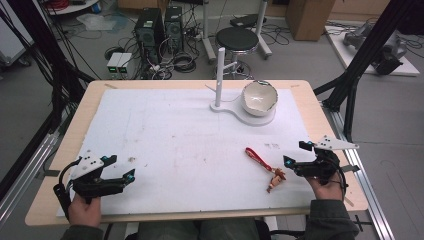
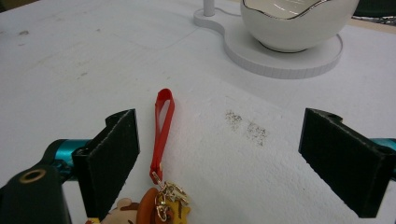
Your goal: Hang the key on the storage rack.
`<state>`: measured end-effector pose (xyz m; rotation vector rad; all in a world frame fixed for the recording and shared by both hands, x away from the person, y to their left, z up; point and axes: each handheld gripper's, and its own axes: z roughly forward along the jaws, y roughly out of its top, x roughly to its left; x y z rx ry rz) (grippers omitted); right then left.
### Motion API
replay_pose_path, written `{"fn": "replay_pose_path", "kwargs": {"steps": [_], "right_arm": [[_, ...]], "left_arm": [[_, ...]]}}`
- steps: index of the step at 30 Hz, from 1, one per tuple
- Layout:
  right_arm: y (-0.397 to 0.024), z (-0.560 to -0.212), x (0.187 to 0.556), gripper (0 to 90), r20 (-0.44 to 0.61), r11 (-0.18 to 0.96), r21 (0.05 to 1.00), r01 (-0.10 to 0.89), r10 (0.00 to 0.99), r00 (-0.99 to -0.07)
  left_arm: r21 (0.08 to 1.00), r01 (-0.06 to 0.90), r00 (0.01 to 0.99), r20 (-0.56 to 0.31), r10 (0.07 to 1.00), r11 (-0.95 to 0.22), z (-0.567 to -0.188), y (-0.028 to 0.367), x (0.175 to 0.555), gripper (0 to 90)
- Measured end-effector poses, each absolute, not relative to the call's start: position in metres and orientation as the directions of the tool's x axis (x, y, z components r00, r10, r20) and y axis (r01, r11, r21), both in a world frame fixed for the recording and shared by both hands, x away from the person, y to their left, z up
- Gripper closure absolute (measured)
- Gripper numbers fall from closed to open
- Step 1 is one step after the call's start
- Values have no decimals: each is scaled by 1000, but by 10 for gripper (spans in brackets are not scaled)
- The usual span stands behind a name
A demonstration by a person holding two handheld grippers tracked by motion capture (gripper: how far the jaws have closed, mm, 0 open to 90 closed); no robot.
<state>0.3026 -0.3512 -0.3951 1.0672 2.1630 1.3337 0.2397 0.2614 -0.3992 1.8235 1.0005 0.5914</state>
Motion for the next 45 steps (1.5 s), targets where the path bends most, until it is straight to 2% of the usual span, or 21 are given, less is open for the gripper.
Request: {"fn": "replay_pose_path", "kwargs": {"steps": [18, 26, 45], "right_arm": [[-329, -390, 308, 121, 29, 325, 861, 392, 736, -676], [-316, -390, 312, 177, 7, 382, 835, 396, 712, -702], [-294, -396, 320, 403, 18, 474, 749, 463, 684, -729]], "left_arm": [[895, 381, 554, -20, 832, -232, -400, 261, 241, 203], [896, 380, 553, -20, 833, -231, -400, 260, 242, 203], [895, 381, 553, -19, 833, -232, -400, 259, 242, 203]]}}
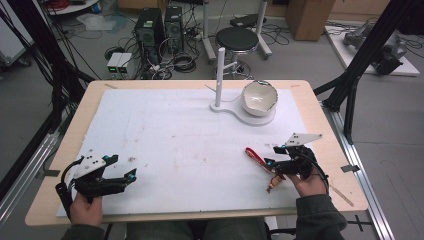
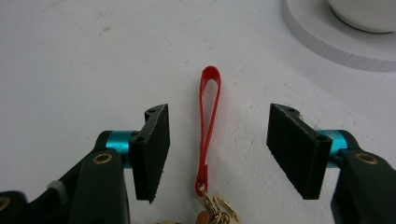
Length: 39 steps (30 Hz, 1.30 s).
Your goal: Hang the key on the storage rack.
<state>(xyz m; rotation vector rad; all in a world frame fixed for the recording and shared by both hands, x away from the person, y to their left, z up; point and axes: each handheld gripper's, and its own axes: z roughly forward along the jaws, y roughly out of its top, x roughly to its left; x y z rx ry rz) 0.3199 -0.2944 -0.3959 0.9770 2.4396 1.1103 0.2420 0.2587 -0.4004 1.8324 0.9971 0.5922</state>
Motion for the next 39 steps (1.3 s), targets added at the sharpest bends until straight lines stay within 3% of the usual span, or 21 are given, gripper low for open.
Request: {"fn": "replay_pose_path", "kwargs": {"steps": [18, 39], "right_arm": [[-283, -408, 326, 565, 16, 542, 655, 526, 686, -727], [-278, -418, 328, 675, 36, 571, 593, 568, 686, -727]], "left_arm": [[894, 381, 555, -18, 832, -235, -401, 257, 242, 203], [893, 379, 559, -14, 829, -240, -401, 256, 243, 203]]}}
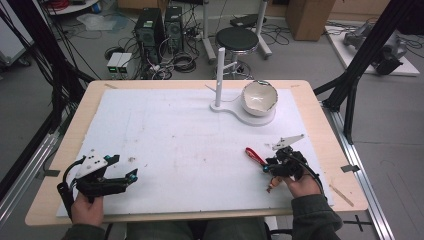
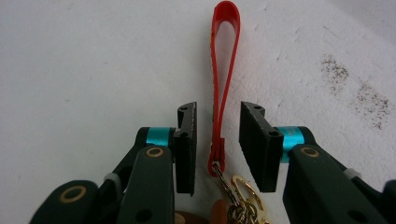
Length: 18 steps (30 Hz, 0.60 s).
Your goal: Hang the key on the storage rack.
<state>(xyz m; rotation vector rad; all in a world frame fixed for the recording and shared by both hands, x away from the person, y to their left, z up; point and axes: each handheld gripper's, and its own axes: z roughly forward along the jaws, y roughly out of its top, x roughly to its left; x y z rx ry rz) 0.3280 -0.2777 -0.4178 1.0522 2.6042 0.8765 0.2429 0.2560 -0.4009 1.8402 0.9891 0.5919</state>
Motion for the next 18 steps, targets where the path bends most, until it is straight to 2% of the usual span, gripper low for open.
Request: {"fn": "replay_pose_path", "kwargs": {"steps": [18], "right_arm": [[-276, -422, 329, 757, 28, 594, 563, 575, 682, -731]], "left_arm": [[893, 380, 561, -14, 828, -243, -401, 256, 243, 203]]}}
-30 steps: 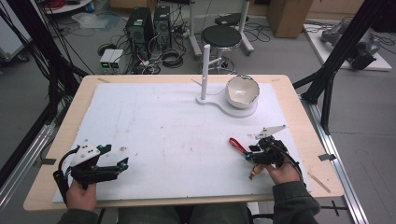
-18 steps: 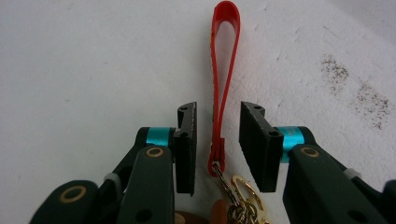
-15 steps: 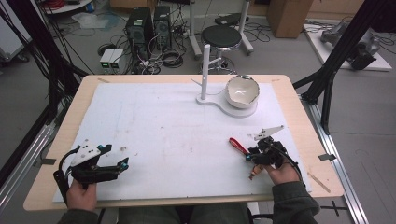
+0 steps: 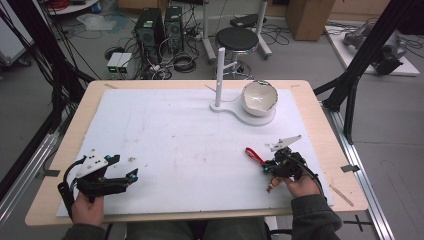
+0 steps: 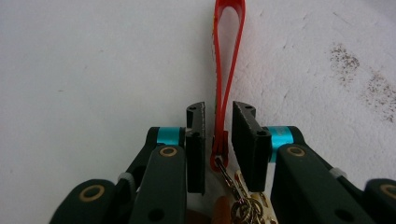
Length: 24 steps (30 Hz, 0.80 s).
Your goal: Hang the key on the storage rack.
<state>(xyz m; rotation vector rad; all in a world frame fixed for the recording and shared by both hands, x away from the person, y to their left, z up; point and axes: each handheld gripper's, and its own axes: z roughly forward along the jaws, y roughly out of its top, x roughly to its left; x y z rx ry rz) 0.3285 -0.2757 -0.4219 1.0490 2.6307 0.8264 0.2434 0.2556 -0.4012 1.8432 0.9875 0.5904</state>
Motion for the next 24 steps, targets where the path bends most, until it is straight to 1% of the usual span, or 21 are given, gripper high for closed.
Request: {"fn": "replay_pose_path", "kwargs": {"steps": [8, 24], "right_arm": [[-275, -424, 329, 817, 22, 602, 556, 573, 679, -734], [-276, -422, 327, 824, 26, 595, 564, 573, 680, -732]], "left_arm": [[893, 379, 559, -14, 829, -241, -401, 256, 243, 203], [894, 378, 559, -11, 829, -242, -401, 256, 243, 203]]}}
